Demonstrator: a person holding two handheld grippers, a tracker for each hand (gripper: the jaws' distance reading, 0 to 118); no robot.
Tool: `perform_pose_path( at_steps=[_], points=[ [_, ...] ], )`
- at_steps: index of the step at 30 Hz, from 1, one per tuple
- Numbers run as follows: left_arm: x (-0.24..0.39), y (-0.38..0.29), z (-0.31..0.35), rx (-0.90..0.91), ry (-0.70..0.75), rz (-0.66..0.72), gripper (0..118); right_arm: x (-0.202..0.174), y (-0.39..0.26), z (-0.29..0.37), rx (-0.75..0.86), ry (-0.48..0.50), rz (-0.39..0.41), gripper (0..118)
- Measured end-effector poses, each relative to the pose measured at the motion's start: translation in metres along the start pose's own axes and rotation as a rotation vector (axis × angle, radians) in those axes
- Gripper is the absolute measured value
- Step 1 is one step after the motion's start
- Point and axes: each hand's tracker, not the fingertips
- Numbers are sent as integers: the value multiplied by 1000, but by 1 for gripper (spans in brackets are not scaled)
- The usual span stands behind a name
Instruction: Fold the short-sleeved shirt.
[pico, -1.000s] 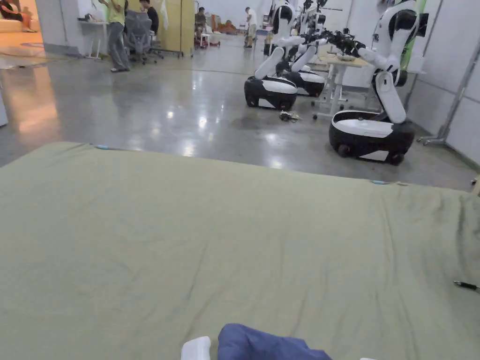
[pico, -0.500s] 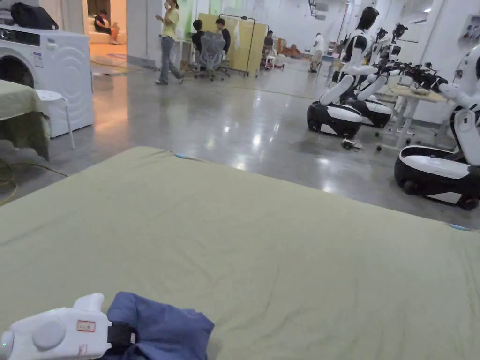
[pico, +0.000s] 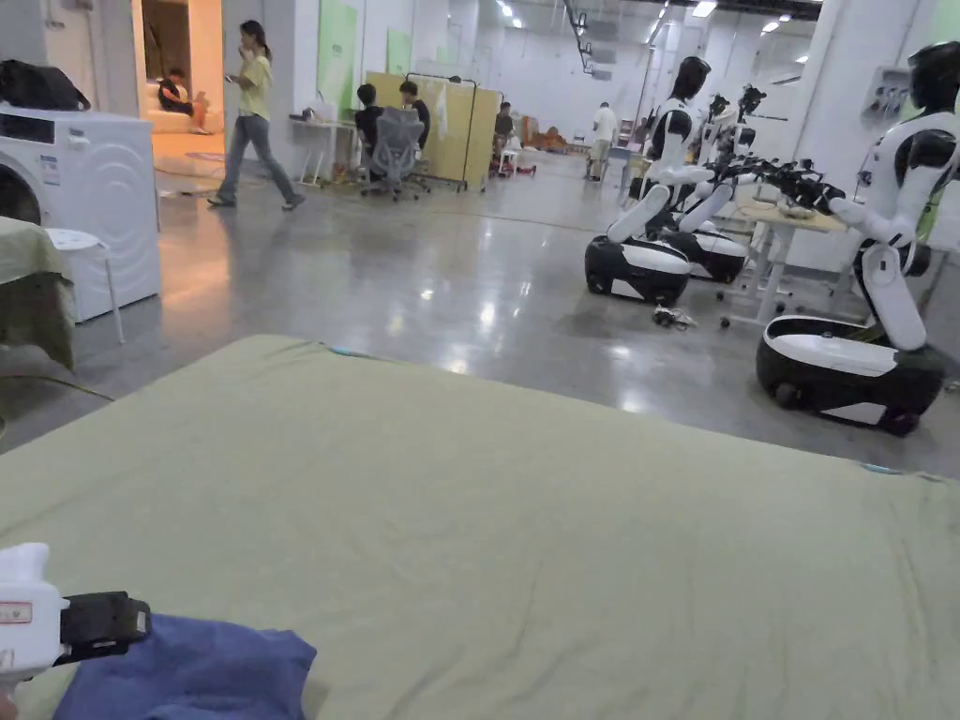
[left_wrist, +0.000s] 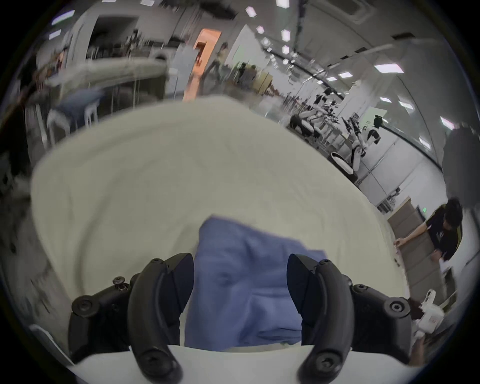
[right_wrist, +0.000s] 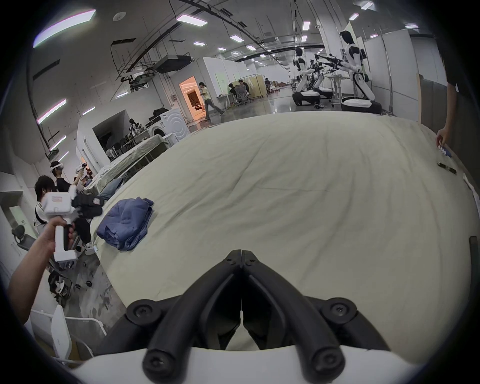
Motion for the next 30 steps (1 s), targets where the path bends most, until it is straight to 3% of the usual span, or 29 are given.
perform_pose_path(
  at_steps=[5,8,10,11,15,20,30],
  points=[
    [123,-9,33,123,14,-286,75,24,8,34,44,-51,20,1],
    [211,-36,28,159,-37,-421,67,42,21,63,97,-144,56,1],
    [274,-61,28,237,-72,-479,23,53,37,85,135,-214,105,1],
    [290,-66,12,273,-55,-500,11,58,47,96,160,-242,125,1],
    [387,-86,11,345,-175,-479,11,76,91,131,273,-319,168,1],
    [463,-75,20,437,-179,-482,11,77,147,167,439,-366,192,1],
    [480,-56,59,536,-168,-529,11,76,172,197,556,-393,210,1]
  ],
)
